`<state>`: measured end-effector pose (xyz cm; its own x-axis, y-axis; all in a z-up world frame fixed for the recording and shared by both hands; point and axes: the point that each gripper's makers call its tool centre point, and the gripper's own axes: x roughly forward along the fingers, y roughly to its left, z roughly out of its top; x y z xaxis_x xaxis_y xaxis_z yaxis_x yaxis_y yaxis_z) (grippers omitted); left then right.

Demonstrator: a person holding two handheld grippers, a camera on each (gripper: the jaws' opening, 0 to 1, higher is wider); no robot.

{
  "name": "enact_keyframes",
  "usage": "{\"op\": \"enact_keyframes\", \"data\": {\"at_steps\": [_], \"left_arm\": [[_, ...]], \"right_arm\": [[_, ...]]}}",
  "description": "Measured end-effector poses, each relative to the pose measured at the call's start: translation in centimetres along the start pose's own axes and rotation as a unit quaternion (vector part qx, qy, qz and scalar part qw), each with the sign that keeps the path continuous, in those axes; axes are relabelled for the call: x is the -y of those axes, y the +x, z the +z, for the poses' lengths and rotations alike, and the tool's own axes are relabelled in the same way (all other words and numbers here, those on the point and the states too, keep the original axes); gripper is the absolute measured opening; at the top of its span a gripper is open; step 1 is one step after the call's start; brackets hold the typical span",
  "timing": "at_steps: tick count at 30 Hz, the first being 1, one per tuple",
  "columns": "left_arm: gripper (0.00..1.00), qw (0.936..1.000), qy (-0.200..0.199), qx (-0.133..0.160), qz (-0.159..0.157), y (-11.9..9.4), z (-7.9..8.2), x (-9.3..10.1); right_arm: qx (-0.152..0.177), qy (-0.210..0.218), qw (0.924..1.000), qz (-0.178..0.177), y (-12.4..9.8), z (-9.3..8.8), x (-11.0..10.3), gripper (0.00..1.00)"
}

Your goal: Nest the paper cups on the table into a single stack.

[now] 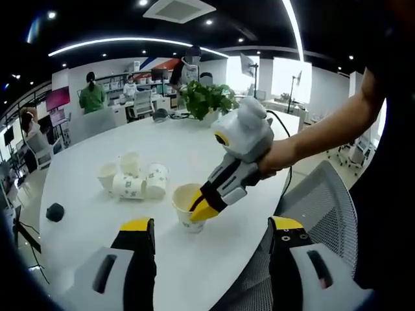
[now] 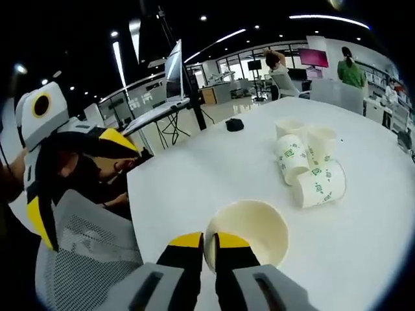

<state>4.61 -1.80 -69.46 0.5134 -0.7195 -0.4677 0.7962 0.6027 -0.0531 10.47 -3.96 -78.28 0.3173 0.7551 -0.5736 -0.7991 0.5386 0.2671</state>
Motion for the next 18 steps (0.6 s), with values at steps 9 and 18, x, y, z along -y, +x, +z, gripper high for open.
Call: {"op": "enact_keyframes", "data": {"at_steps": [9,18], "left_arm": [[0.69,1.0000,-0.001,0.003,0.000,0.11,-0.08,0.07],[0.69,1.0000,-0.003,0.007,0.004,-0.01,-0.04,-0.26]], "right_arm": [[-0.002,0.006,1.0000,-0.003,-0.04,-0.02,-0.04,0.04],[-0.008,-0.002,1.0000,-0.002,0.02,0.03,-0.19,0.05]]}}
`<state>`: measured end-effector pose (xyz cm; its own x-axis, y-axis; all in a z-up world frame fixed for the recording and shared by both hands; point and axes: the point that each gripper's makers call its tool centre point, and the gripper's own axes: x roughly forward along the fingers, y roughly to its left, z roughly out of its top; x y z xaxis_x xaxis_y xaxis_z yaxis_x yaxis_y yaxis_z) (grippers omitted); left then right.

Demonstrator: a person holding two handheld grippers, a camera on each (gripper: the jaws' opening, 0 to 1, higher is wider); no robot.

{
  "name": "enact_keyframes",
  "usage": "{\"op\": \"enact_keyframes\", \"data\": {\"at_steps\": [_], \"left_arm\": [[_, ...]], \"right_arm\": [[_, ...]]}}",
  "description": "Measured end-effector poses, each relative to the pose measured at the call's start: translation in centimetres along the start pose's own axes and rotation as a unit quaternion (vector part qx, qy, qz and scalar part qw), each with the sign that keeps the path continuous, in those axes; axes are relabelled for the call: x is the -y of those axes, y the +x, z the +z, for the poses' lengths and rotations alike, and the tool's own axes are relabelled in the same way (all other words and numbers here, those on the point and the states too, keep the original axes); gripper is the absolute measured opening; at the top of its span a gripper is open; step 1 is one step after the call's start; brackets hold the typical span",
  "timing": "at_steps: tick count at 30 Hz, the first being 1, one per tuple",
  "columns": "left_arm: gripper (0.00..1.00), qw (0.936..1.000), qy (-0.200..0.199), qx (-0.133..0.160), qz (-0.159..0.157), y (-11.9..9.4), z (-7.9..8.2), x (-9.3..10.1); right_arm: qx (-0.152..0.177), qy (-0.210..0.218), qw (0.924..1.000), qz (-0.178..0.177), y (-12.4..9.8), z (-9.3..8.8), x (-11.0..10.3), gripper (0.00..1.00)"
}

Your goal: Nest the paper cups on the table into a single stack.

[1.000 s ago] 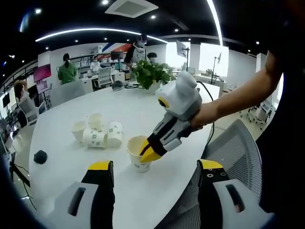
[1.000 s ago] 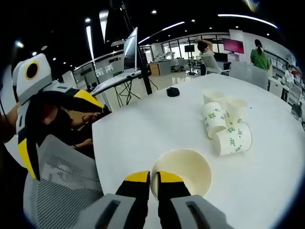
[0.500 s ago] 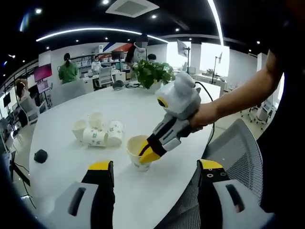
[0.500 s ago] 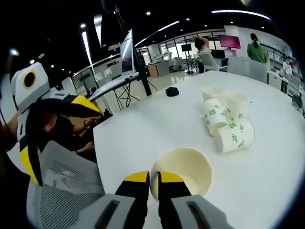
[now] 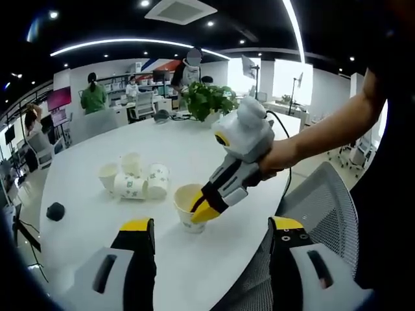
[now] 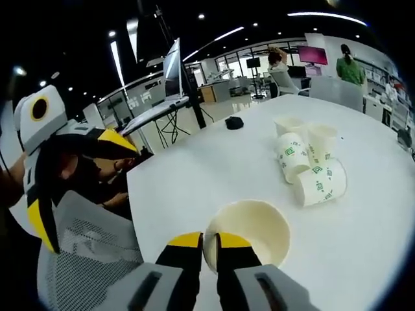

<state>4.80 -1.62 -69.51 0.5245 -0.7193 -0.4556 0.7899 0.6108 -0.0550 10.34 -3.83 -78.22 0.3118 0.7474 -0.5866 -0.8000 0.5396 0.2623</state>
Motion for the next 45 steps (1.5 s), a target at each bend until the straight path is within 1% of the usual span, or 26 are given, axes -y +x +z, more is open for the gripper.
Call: {"op": "enact_keyframes", "data": {"at_steps": [4,6,14,20,27,31,37,42,45], "left_arm": [[0.69,1.0000,-0.001,0.002,0.003,-0.1,0.0,-0.2],[0.69,1.0000,-0.002,0.003,0.004,-0.1,0.0,-0.2],[0.70,1.0000,-0.002,0.005,0.004,-0.1,0.1,-0.4],[0.70,0.9999,-0.005,0.011,0.006,0.1,0.5,-1.3],[0.69,0.9999,0.002,0.011,0.005,0.6,1.1,-2.4],[0.69,0.9998,-0.002,0.021,0.003,1.1,1.8,-3.1],[0.68,0.9997,0.005,0.025,0.002,1.8,2.5,-4.2],[0.67,0.9996,0.015,0.025,0.002,3.0,3.1,-6.2],[0.67,0.9995,0.021,0.025,0.002,3.7,3.6,-7.1]], "right_arm": [[-0.001,-0.008,1.0000,-0.001,-0.1,0.1,-0.1,0.05],[0.004,-0.015,0.9999,-0.005,-0.4,0.3,0.1,0.05],[0.020,-0.013,0.9996,-0.013,-1.7,1.3,0.0,0.07],[0.045,-0.005,0.9986,-0.025,-3.6,2.2,0.4,0.09],[0.070,0.008,0.9965,-0.045,-5.8,2.5,1.0,0.10],[0.086,0.011,0.9944,-0.061,-7.3,2.7,1.6,0.12],[0.108,0.013,0.9906,-0.083,-9.5,2.9,2.3,0.18],[0.133,0.016,0.9853,-0.107,-11.3,3.1,2.7,0.32],[0.138,0.011,0.9832,-0.119,-12.1,2.7,3.0,0.38]]}}
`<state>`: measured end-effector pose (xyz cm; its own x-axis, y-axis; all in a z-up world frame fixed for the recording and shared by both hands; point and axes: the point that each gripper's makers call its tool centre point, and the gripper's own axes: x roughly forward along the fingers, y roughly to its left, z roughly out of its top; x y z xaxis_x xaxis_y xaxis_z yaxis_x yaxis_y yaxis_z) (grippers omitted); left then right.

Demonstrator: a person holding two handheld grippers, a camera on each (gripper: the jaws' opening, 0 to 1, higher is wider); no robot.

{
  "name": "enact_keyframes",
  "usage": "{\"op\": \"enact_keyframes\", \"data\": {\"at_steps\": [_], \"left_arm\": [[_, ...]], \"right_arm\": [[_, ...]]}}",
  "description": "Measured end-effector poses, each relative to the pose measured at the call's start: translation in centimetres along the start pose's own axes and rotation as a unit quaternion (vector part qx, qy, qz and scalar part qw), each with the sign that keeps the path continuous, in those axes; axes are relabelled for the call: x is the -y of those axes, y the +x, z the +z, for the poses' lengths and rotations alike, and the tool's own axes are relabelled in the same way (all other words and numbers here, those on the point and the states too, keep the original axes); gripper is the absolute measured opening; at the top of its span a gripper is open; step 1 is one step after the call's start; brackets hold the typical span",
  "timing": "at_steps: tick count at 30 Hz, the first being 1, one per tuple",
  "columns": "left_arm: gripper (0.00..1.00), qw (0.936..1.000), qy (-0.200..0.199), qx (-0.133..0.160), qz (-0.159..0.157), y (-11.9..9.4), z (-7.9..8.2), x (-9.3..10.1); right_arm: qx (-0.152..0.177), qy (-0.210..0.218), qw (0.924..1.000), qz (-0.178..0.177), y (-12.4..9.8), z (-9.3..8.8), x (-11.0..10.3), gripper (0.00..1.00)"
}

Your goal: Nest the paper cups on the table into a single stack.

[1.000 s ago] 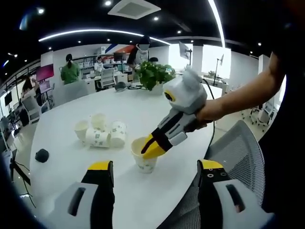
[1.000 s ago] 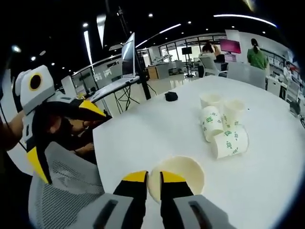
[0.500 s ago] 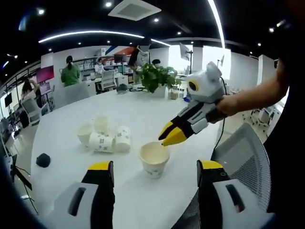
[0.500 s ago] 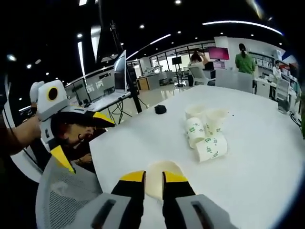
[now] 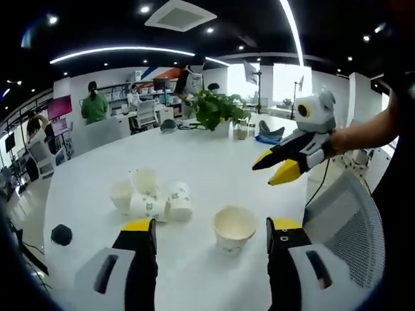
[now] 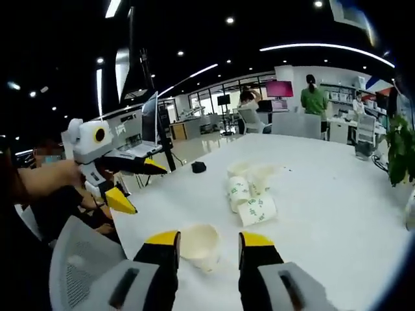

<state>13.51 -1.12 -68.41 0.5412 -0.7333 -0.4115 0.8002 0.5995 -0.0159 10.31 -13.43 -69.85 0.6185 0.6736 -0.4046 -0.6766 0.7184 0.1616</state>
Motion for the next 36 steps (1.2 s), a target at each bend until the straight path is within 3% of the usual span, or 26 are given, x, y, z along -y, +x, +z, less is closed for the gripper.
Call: {"op": "enact_keyframes", "data": {"at_steps": [4,13,24,36], "left_arm": [[0.64,0.9999,0.001,0.010,0.006,0.8,0.7,-2.5],[0.57,0.9997,0.017,0.015,0.012,2.8,1.7,-4.8],[0.42,0.9987,-0.010,0.018,0.046,5.6,2.8,-10.5],[0.40,0.9998,0.017,-0.005,0.008,11.2,3.2,-12.5]], "right_arm": [[0.008,-0.003,0.9999,-0.011,-1.0,-0.3,0.5,0.46],[0.023,0.001,0.9990,-0.037,-2.4,-1.2,1.5,0.62],[0.028,-0.013,0.9979,-0.056,-3.5,-2.6,2.0,0.70],[0.035,-0.013,0.9965,-0.075,-4.4,-3.7,2.1,0.78]]}}
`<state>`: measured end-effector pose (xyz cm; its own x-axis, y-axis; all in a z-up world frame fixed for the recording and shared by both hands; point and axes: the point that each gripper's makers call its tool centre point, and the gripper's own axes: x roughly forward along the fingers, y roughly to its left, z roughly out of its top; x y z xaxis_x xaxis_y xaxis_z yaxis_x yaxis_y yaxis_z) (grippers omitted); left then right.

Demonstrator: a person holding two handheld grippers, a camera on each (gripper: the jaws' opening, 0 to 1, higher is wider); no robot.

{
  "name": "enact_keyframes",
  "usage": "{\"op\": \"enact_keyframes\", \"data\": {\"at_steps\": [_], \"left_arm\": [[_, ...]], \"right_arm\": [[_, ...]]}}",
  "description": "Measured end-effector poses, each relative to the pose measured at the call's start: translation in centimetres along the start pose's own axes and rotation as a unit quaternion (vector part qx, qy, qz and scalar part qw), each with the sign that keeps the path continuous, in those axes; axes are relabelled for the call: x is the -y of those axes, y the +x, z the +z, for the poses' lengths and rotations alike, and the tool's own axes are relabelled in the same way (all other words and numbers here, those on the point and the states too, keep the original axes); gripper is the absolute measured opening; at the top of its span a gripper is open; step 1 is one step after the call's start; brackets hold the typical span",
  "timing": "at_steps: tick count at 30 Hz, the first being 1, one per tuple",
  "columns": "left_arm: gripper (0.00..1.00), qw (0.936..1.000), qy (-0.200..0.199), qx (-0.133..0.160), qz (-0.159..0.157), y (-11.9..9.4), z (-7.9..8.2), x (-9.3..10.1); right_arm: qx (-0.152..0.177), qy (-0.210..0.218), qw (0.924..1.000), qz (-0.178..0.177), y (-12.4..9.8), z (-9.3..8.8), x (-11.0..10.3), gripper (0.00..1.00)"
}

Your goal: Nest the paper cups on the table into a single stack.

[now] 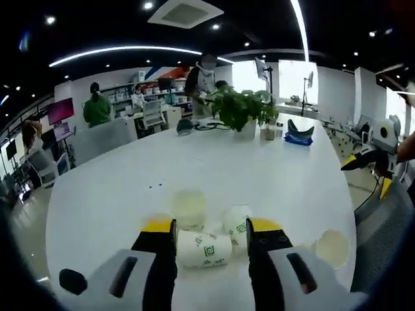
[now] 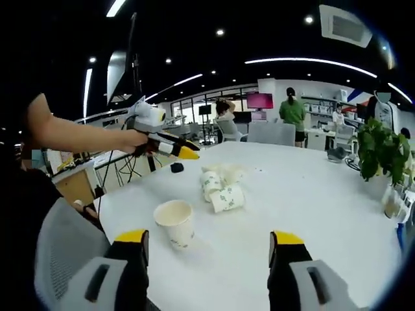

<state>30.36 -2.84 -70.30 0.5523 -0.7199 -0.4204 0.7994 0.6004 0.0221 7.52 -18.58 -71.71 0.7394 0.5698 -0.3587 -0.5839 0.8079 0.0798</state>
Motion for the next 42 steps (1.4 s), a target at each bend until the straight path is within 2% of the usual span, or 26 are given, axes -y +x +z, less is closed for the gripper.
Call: {"op": "enact_keyframes", "data": {"at_steps": [2,7,12,19,24,31,36,42], "left_arm": [[0.40,1.0000,0.003,-0.001,-0.006,0.4,0.1,0.6],[0.40,0.9996,0.024,-0.013,-0.012,2.9,0.0,-0.4],[0.37,0.9989,0.033,-0.029,-0.015,4.5,-0.3,-1.1],[0.31,0.9952,0.059,-0.070,-0.036,7.2,-1.8,-1.6],[0.27,0.9911,0.083,-0.093,-0.047,8.3,-1.8,-0.8],[0.18,0.9908,0.076,-0.101,-0.047,10.1,-1.6,-0.9],[0.16,0.9923,0.040,-0.109,-0.043,11.2,-2.6,-2.0],[0.14,0.9911,0.036,-0.117,-0.052,11.5,-2.9,-1.2]], "right_arm": [[0.001,-0.006,1.0000,-0.003,-0.1,-0.1,0.1,0.81],[-0.005,-0.025,0.9996,-0.010,-0.2,-0.6,0.3,0.88],[-0.010,-0.015,0.9998,-0.009,-0.2,-1.4,0.4,0.90],[-0.016,-0.015,0.9998,-0.002,0.0,-2.0,0.0,0.91],[-0.019,-0.013,0.9997,0.001,0.0,-2.3,0.0,0.89],[-0.019,-0.006,0.9997,-0.010,-0.2,-2.5,0.5,0.88],[-0.018,-0.003,0.9997,-0.016,-0.3,-2.5,0.8,0.87],[-0.015,0.000,0.9996,-0.026,-0.4,-2.4,1.1,0.86]]}}
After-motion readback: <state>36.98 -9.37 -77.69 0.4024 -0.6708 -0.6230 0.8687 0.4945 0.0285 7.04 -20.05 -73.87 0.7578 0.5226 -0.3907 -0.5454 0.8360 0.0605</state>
